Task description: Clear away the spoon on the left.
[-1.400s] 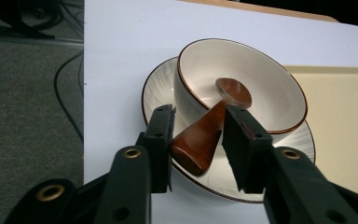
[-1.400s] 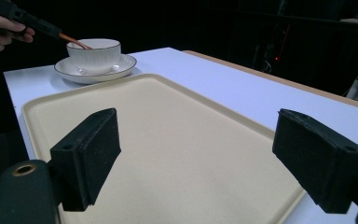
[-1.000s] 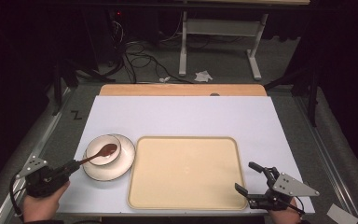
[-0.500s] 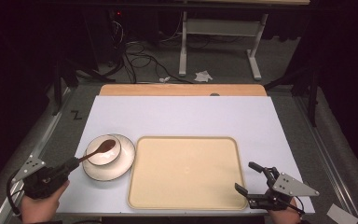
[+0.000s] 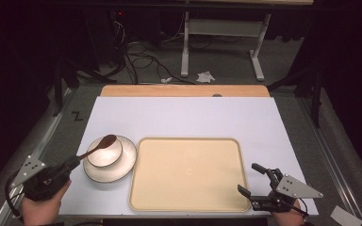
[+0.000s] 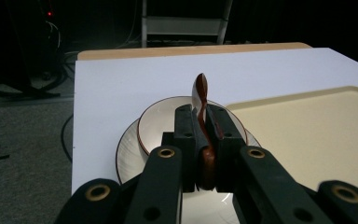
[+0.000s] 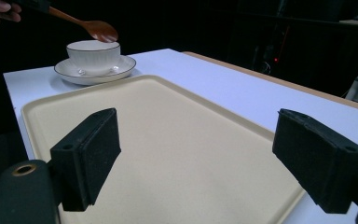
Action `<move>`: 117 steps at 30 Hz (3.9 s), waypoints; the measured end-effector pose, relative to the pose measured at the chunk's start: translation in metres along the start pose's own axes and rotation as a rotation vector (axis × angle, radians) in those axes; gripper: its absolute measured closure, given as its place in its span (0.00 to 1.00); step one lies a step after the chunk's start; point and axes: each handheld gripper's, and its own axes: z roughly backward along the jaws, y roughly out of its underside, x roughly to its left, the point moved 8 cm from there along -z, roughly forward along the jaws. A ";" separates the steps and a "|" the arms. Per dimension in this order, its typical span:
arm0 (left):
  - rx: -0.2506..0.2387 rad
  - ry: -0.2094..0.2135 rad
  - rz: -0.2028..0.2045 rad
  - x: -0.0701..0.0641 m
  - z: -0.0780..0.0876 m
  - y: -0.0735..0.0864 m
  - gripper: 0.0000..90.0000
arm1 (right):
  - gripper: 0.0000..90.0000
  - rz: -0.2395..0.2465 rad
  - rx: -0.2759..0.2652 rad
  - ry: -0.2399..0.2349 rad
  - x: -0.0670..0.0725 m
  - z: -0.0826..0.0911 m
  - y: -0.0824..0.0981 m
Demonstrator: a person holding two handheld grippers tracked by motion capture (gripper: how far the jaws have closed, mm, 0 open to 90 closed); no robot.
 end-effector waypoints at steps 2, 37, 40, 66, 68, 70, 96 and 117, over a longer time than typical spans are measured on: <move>-0.006 -0.004 -0.010 -0.002 0.001 -0.002 0.93 | 0.18 0.000 0.003 0.003 0.000 0.000 0.000; -0.104 0.002 -0.059 -0.037 -0.003 -0.026 0.93 | 0.18 0.002 -0.002 0.000 0.001 0.001 -0.001; -0.106 0.008 -0.069 -0.042 -0.006 -0.027 0.93 | 0.18 0.002 -0.002 0.000 0.001 0.001 -0.001; -0.090 0.090 -0.144 -0.098 -0.038 -0.029 0.93 | 0.18 0.006 -0.002 -0.003 0.001 0.001 -0.001; -0.087 0.104 -0.155 -0.106 -0.042 -0.029 0.93 | 0.18 0.007 -0.003 -0.003 0.001 0.001 -0.001; -0.088 0.115 -0.158 -0.112 -0.043 -0.029 0.93 | 0.18 0.006 -0.003 -0.004 0.001 0.001 -0.001; -0.047 0.146 -0.240 -0.163 -0.074 0.004 0.93 | 0.18 0.007 -0.009 -0.008 0.001 0.001 -0.002; -0.012 0.088 -0.226 -0.156 -0.095 0.022 0.93 | 0.18 0.005 0.003 -0.008 0.002 0.000 -0.001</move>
